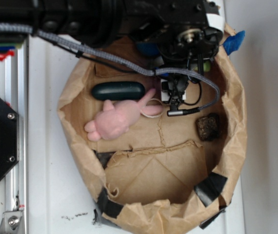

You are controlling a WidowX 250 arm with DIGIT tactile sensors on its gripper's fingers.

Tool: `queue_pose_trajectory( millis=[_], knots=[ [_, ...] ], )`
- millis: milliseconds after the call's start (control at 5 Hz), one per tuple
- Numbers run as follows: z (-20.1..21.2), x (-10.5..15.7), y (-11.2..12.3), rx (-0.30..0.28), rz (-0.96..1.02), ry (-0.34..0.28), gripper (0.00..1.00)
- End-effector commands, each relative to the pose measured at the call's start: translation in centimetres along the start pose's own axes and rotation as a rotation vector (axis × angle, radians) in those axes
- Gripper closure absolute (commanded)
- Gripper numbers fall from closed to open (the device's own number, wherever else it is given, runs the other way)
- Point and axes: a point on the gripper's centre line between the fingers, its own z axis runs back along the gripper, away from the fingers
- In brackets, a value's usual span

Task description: Grab the green animal.

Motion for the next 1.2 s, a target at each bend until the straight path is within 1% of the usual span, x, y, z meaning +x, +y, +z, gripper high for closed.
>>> queue_pose_trajectory(
  millis=[0, 200, 400, 800, 1000],
  knots=[
    [0.5, 2.4, 0.2, 0.022, 0.039, -0.06, 0.0],
    [0.5, 2.5, 0.3, 0.014, 0.059, -0.069, 1.0],
    [0.6, 2.2, 0.2, 0.02, 0.052, -0.068, 1.0],
    [3.1, 1.5, -0.8, -0.021, 0.038, -0.067, 1.0],
    [6.2, 1.0, -2.9, -0.069, 0.007, -0.077, 1.0]
  ],
)
